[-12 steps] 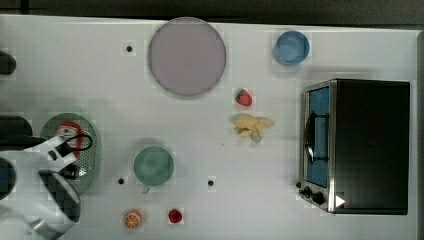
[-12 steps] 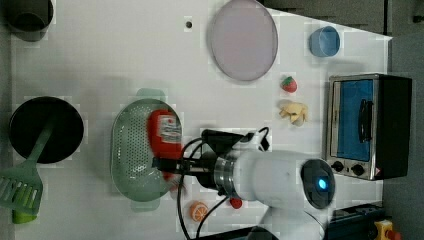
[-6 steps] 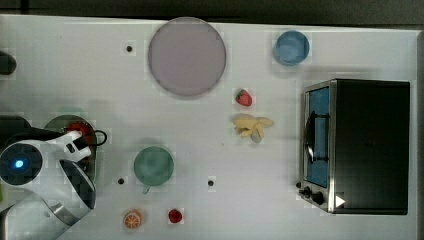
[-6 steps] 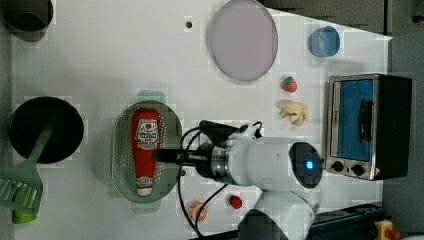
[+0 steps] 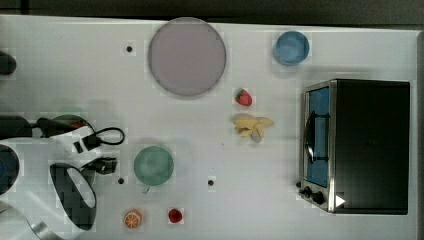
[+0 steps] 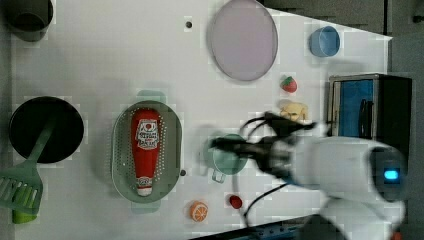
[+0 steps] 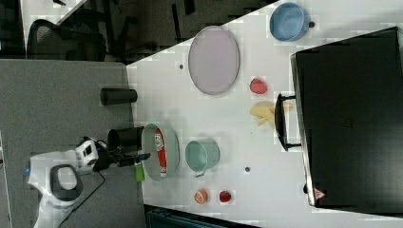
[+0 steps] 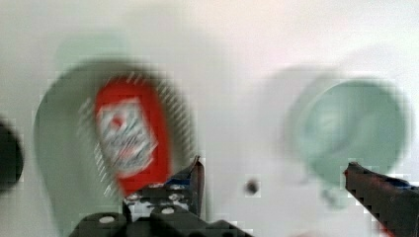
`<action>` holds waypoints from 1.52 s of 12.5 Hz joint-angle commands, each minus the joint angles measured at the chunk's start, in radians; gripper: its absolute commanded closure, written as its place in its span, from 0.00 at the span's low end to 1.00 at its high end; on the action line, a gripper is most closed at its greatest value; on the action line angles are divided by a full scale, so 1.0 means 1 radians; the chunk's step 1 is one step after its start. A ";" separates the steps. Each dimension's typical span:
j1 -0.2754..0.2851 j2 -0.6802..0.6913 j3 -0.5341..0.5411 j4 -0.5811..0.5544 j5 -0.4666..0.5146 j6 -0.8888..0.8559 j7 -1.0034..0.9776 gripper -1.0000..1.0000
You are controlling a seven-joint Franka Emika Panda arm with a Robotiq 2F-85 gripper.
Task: Pick Ketchup from the table and place it in strainer.
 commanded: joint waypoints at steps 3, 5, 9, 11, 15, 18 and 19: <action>-0.137 -0.184 -0.237 0.030 0.005 -0.116 0.048 0.00; -0.140 -0.245 -0.345 0.047 0.005 -0.208 0.048 0.00; -0.139 -0.272 -0.456 0.153 0.032 -0.375 0.046 0.00; -0.139 -0.271 -0.462 0.218 0.041 -0.481 0.042 0.00; -0.139 -0.270 -0.468 0.278 0.052 -0.541 0.041 0.00; -0.139 -0.270 -0.478 0.281 0.061 -0.536 0.016 0.00; -0.139 -0.270 -0.479 0.281 0.065 -0.552 0.012 0.00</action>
